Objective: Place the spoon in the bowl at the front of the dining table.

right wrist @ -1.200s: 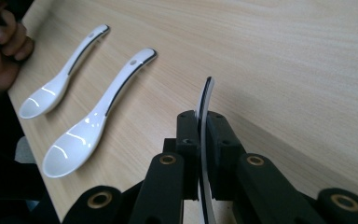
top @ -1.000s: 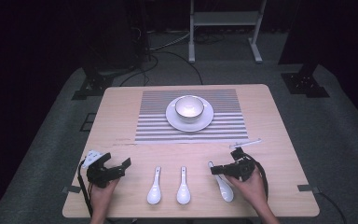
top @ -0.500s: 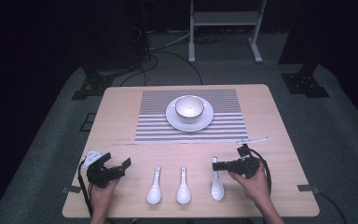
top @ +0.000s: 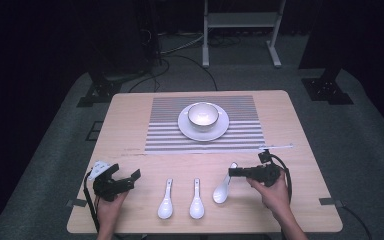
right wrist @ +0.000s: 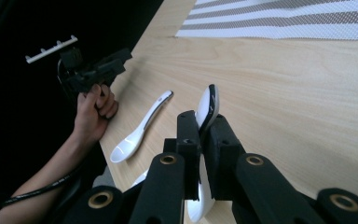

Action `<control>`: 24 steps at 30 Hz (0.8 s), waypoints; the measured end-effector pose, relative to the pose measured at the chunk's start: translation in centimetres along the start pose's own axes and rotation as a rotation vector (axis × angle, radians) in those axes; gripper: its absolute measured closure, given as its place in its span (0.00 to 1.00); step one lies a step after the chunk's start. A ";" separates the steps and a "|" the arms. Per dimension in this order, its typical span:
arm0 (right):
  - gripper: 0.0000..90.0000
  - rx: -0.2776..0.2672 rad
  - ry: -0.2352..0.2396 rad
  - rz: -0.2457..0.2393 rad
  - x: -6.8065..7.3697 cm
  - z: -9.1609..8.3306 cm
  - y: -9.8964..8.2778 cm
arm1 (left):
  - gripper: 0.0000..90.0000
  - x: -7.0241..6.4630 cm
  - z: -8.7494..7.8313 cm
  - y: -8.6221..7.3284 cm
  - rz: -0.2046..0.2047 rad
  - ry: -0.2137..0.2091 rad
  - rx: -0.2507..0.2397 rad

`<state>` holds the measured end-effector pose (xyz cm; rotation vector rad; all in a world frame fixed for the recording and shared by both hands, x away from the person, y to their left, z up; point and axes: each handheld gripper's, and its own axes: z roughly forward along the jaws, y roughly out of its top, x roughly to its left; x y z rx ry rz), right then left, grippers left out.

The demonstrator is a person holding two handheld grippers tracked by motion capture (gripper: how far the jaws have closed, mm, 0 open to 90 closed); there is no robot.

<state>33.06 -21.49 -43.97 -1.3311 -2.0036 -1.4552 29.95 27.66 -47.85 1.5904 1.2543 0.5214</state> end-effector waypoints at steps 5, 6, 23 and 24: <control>0.94 -0.023 0.026 0.021 -0.3 -0.1 0.5 | 0.00 0.0 0.0 0.0 0.000 0.000 0.001; 0.94 -0.027 0.029 0.024 -0.4 -0.1 0.6 | 0.00 0.0 0.0 0.0 -0.001 -0.001 0.001; 0.94 -0.075 0.045 0.063 -0.9 0.1 3.1 | 0.00 0.0 0.0 0.0 -0.002 -0.002 -0.001; 0.94 -0.077 0.044 0.065 -0.9 0.1 3.3 | 0.00 0.0 0.0 0.0 -0.002 -0.002 -0.001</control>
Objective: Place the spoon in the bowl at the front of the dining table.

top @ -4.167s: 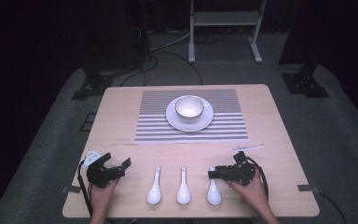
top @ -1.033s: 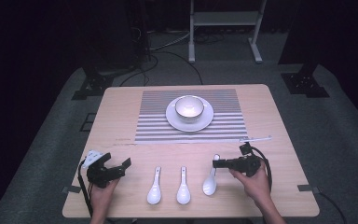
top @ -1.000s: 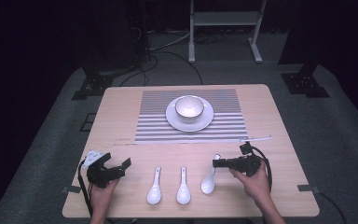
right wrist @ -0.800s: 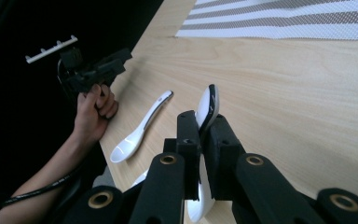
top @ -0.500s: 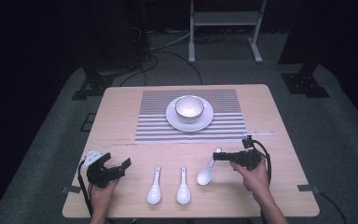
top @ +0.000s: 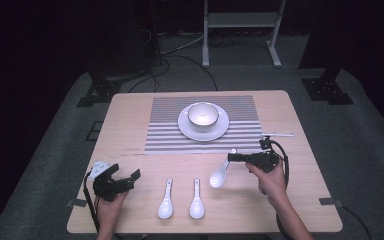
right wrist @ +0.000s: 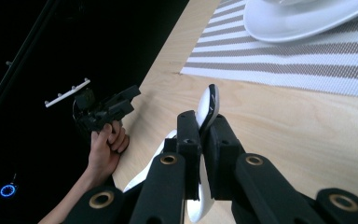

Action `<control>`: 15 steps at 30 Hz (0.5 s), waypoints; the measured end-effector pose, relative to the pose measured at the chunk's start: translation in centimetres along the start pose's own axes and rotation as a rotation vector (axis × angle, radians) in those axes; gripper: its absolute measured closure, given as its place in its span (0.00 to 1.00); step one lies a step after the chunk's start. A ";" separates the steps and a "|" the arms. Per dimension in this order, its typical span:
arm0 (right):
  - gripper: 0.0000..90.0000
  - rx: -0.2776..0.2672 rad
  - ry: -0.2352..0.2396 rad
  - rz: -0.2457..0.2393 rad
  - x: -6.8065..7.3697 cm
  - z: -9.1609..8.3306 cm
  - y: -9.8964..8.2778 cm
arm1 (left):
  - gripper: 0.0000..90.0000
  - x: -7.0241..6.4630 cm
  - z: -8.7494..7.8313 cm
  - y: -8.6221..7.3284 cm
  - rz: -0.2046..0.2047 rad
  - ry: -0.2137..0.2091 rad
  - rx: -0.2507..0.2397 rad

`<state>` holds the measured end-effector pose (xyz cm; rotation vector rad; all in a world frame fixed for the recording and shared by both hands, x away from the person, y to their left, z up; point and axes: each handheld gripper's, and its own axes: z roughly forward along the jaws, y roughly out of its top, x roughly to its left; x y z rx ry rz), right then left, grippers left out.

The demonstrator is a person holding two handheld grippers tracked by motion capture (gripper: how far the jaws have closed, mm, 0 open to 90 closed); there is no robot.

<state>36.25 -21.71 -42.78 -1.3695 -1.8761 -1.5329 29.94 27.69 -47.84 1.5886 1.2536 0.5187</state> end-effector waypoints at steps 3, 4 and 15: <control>0.94 -0.011 0.003 0.002 0.0 0.1 0.5 | 0.00 0.0 0.0 0.0 0.000 0.000 0.000; 0.94 -0.014 0.007 0.007 0.0 0.2 0.8 | 0.00 0.0 0.0 0.0 0.000 0.000 0.000; 0.94 -0.041 -0.011 0.015 -0.1 1.0 3.0 | 0.00 0.0 0.0 0.0 0.000 -0.002 -0.001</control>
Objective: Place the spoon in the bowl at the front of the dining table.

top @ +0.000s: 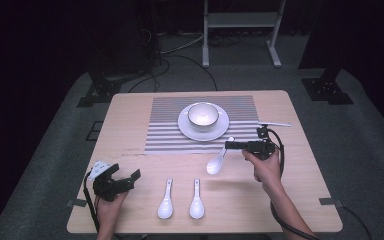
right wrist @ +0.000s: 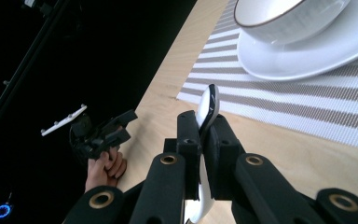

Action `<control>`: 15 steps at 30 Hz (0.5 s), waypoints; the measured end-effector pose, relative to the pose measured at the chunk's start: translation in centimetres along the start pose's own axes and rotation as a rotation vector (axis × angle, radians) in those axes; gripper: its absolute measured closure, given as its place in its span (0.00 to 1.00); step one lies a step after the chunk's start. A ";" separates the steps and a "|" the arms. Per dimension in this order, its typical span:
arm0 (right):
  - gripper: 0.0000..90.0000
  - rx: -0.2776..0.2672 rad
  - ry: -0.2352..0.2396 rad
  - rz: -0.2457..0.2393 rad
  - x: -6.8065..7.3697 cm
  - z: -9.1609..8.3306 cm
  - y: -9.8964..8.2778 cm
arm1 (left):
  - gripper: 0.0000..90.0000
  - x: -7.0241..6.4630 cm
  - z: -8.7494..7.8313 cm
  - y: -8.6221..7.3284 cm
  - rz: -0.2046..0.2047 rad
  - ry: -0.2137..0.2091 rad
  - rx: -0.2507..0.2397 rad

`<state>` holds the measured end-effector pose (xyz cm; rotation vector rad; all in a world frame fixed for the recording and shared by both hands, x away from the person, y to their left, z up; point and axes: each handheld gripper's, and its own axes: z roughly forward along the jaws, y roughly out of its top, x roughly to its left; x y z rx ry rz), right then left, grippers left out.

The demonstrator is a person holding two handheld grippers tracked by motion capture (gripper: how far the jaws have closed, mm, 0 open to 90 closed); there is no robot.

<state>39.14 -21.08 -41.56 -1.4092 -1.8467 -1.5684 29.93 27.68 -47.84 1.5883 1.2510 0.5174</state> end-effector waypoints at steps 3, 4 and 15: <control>0.94 -0.009 -0.007 0.006 -0.1 0.2 0.6 | 0.00 0.0 0.0 0.0 0.000 0.000 0.000; 0.94 -0.010 -0.010 0.008 -0.2 0.3 0.8 | 0.00 0.0 0.0 0.0 0.000 0.000 0.000; 0.94 -0.037 -0.023 0.011 -0.1 1.7 3.6 | 0.00 0.0 0.0 0.0 0.001 -0.003 0.000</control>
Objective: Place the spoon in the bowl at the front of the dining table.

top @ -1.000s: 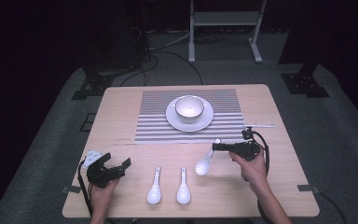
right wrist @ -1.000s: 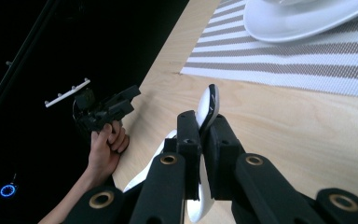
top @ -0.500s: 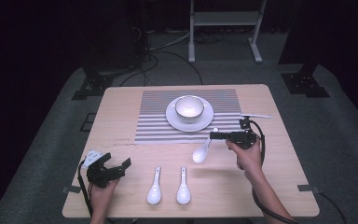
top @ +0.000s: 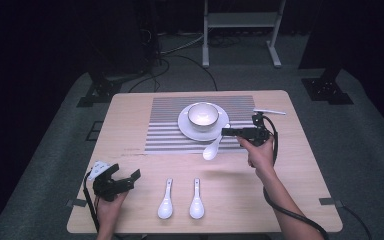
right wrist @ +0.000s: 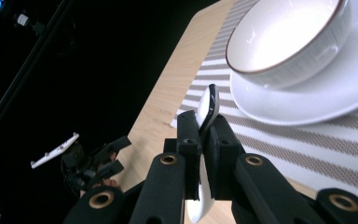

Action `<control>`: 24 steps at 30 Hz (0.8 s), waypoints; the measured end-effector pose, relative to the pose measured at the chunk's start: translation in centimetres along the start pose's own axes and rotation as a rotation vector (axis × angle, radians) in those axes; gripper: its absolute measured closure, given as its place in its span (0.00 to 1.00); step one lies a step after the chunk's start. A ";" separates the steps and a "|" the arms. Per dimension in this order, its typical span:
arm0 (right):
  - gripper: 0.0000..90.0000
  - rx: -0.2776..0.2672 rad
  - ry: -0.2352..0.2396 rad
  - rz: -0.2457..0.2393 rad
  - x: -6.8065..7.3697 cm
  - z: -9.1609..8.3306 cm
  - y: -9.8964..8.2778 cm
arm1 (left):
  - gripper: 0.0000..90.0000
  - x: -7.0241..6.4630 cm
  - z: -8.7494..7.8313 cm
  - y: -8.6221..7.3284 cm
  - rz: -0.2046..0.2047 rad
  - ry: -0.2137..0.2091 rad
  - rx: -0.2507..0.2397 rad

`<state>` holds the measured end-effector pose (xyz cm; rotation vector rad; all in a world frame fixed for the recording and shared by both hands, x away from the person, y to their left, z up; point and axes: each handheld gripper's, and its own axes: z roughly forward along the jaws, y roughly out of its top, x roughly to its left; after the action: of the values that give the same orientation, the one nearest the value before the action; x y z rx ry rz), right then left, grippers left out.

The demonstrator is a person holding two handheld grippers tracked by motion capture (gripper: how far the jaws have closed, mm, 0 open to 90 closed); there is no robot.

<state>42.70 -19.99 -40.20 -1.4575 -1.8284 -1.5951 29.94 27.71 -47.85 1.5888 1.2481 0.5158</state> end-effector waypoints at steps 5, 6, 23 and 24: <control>0.94 -0.007 -0.026 -0.008 0.3 0.8 1.5 | 0.00 0.0 0.0 0.0 -0.001 -0.003 -0.001; 0.94 -0.008 -0.031 -0.006 0.4 0.9 1.8 | 0.00 0.0 0.0 0.0 -0.004 -0.003 -0.003; 0.94 -0.085 -0.014 0.037 0.1 2.1 4.3 | 0.00 0.0 0.0 0.0 -0.002 -0.005 -0.003; 0.94 -0.091 -0.016 0.034 0.1 2.1 4.5 | 0.00 0.0 0.0 0.0 -0.001 -0.005 -0.003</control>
<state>47.11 -18.68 -38.31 -1.5359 -1.7519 -1.6746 29.92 27.74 -47.87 1.5856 1.2440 0.5127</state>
